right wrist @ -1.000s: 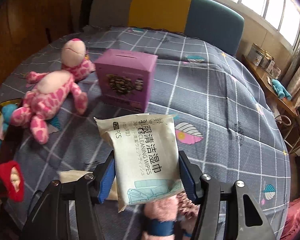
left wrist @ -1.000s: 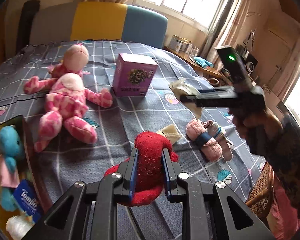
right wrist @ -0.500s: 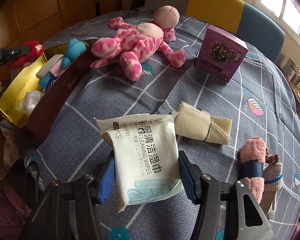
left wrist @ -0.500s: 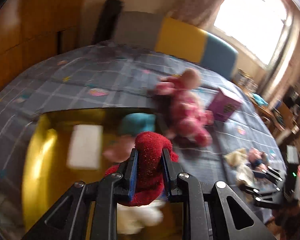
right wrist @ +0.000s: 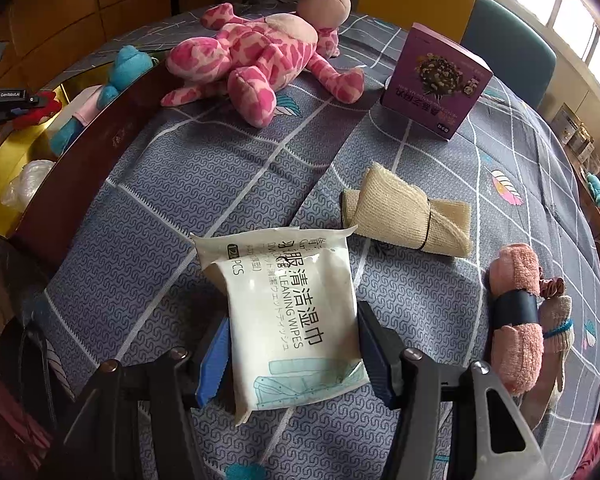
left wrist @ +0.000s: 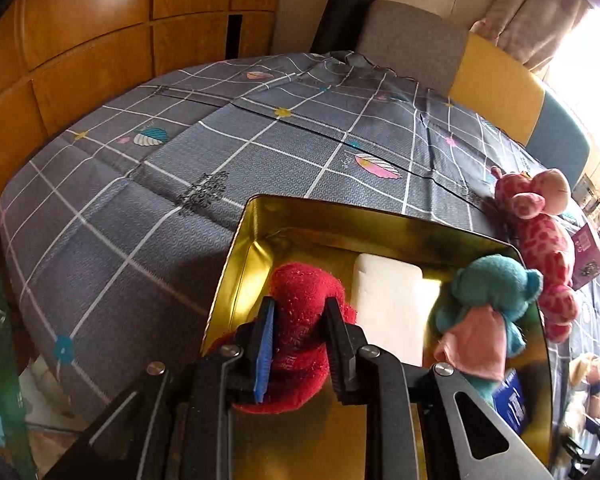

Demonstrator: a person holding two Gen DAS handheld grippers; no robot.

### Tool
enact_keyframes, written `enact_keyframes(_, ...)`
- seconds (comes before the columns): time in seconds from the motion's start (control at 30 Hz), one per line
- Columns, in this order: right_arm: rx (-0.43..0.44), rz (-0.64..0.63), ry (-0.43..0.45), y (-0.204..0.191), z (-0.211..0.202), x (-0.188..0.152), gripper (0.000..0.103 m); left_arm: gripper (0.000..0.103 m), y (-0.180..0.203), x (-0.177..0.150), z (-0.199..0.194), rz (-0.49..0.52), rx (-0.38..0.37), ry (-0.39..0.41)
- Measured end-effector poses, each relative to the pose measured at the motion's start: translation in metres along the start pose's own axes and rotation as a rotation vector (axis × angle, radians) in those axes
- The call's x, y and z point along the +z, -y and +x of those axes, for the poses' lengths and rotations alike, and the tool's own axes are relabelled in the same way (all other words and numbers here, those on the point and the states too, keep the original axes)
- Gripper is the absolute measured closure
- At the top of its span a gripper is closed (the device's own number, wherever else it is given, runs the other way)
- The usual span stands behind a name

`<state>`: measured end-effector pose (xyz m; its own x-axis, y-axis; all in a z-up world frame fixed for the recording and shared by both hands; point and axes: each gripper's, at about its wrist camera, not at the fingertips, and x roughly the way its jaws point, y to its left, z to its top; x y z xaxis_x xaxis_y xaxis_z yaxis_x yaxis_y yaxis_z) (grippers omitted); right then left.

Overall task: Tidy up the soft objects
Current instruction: 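Lower the red sock into the gold tray and open the left gripper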

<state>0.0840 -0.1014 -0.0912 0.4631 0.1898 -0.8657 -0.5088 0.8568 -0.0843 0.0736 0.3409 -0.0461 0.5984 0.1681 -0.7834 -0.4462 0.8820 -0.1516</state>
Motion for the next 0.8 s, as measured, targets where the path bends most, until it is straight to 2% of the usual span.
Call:
enact_keyframes(0.1,-0.005,0.008,-0.003,0.0,0.001,0.0,0.044,0.072,-0.001,0.009,0.013,-0.004,-0.008,-0.02)
enact_keyframes(0.17,-0.006,0.014,-0.001,0.001,0.002,0.0,0.044,0.061,-0.001,0.015,0.016,-0.007,0.0,-0.002)
enact_keyframes(0.2,-0.006,0.015,0.001,0.001,0.002,0.0,0.044,0.059,0.0,0.017,0.017,-0.002,0.008,-0.004)
enact_keyframes(0.33,-0.012,0.004,0.007,0.0,0.003,-0.002,0.043,0.058,0.003,0.021,0.013,0.008,0.012,0.005)
enact_keyframes(0.4,-0.02,-0.005,0.008,-0.002,0.003,-0.002,0.042,0.053,0.005,0.019,0.004,0.013,0.018,0.027)
enact_keyframes(0.47,-0.028,-0.007,0.015,-0.003,0.002,-0.003,0.042,0.04,0.009,0.012,-0.009,0.024,0.026,0.055)
enact_keyframes(0.5,-0.029,-0.004,0.019,-0.002,0.002,-0.003,0.042,0.037,0.011,0.009,-0.016,0.023,0.02,0.069)
enact_keyframes(0.63,-0.027,0.016,0.04,0.0,0.0,-0.005,0.042,0.036,0.03,-0.012,-0.048,0.036,0.017,0.135)
enact_keyframes(0.8,-0.028,0.032,0.063,0.001,-0.003,-0.009,0.042,0.031,0.061,-0.039,-0.079,0.108,0.0,0.185)
